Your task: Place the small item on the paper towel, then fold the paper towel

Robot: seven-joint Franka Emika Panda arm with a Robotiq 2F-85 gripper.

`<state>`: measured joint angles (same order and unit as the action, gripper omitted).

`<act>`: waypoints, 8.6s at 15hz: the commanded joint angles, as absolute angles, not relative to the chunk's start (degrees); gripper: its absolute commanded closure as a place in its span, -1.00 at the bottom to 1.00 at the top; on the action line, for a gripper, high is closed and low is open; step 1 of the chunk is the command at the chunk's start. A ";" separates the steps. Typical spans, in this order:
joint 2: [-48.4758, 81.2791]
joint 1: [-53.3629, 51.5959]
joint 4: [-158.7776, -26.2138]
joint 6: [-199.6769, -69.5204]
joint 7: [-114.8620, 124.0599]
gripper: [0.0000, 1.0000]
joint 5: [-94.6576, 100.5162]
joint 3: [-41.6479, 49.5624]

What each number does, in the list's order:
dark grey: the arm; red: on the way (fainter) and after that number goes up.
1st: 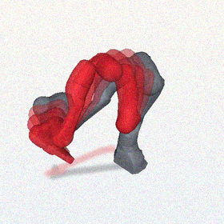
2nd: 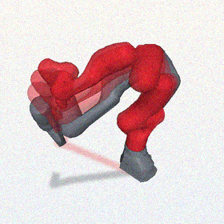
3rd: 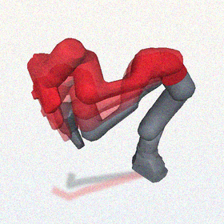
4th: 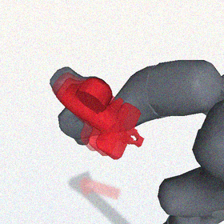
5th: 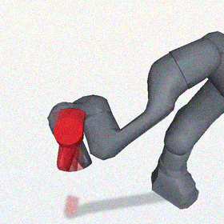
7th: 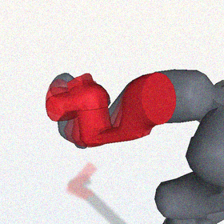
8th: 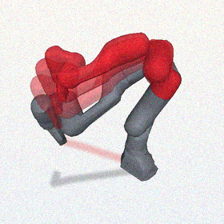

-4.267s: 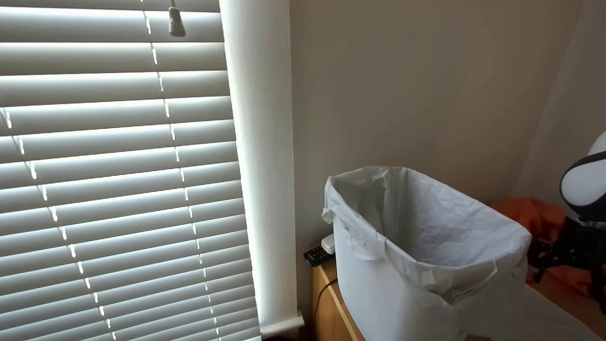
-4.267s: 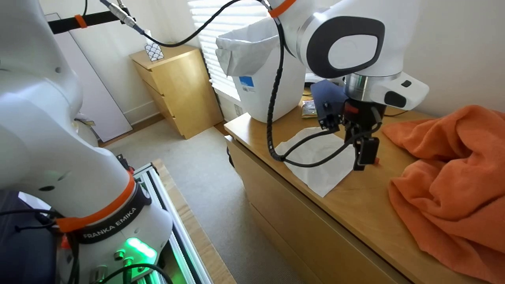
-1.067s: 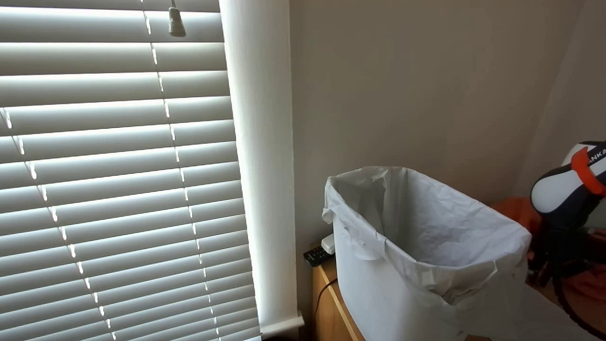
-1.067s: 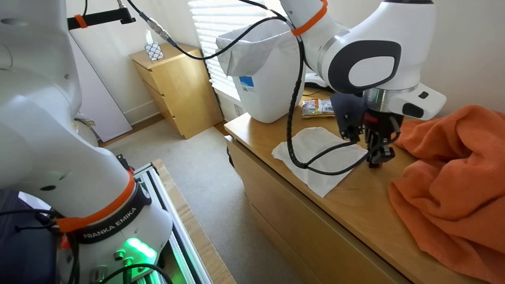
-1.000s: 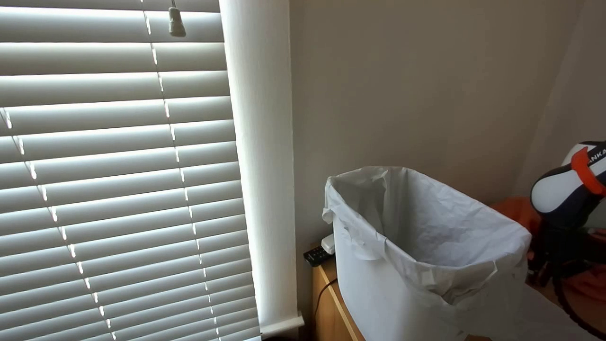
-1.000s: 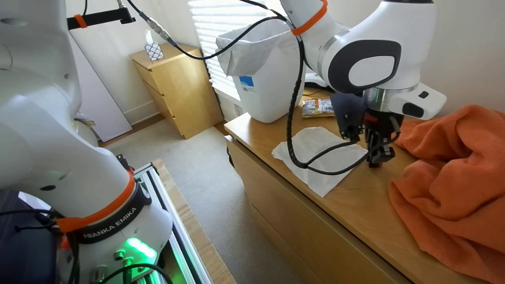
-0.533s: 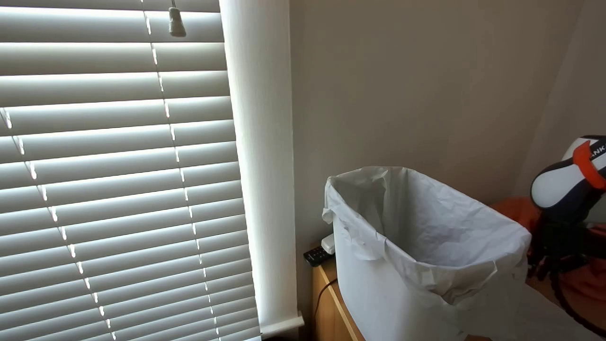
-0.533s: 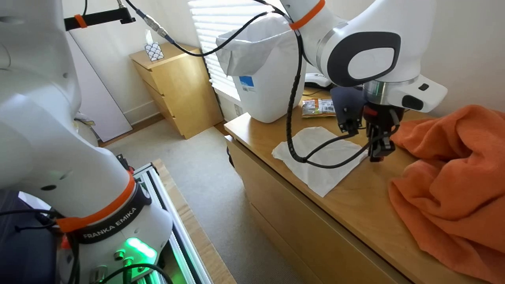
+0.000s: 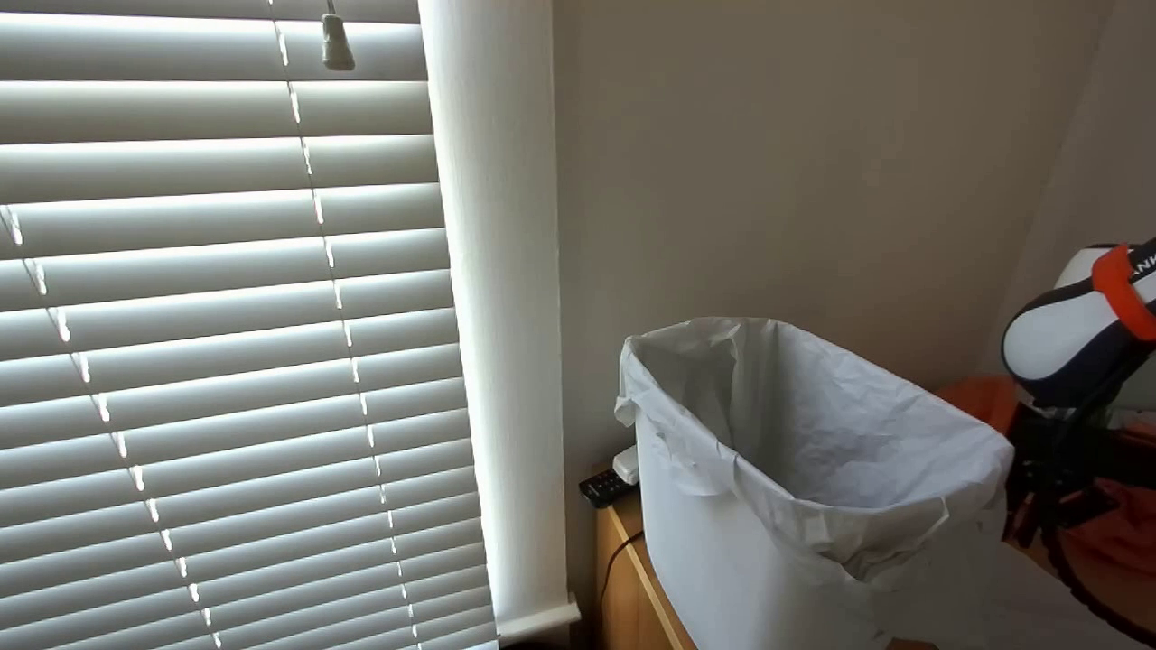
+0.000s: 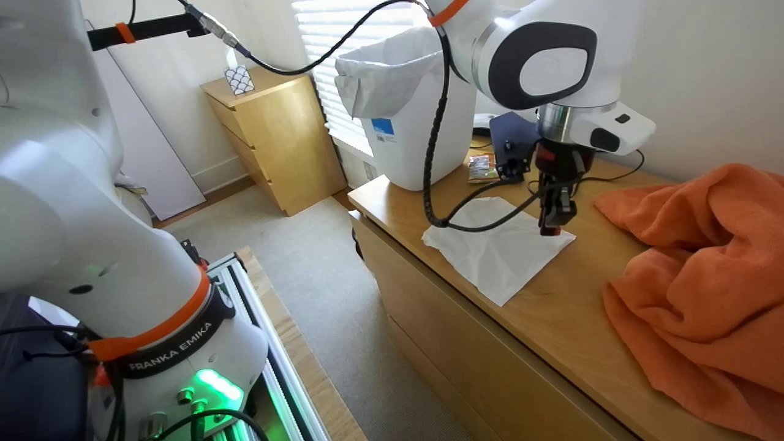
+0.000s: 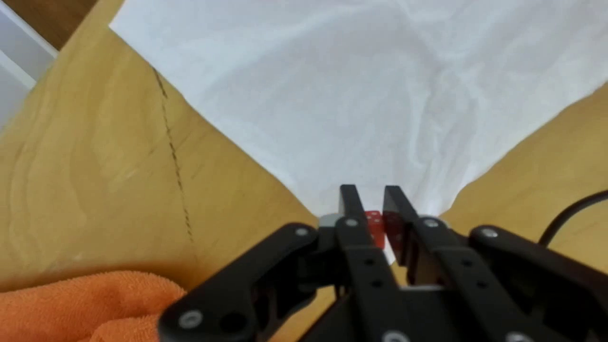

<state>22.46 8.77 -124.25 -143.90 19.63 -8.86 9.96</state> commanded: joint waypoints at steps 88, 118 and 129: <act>15.20 12.37 -129.34 -132.02 -13.14 1.00 -12.64 5.24; 8.79 10.72 -137.96 -144.37 -5.87 -1.00 -8.55 6.38; 0.47 10.65 -137.89 -142.87 -1.82 -1.00 -7.41 8.76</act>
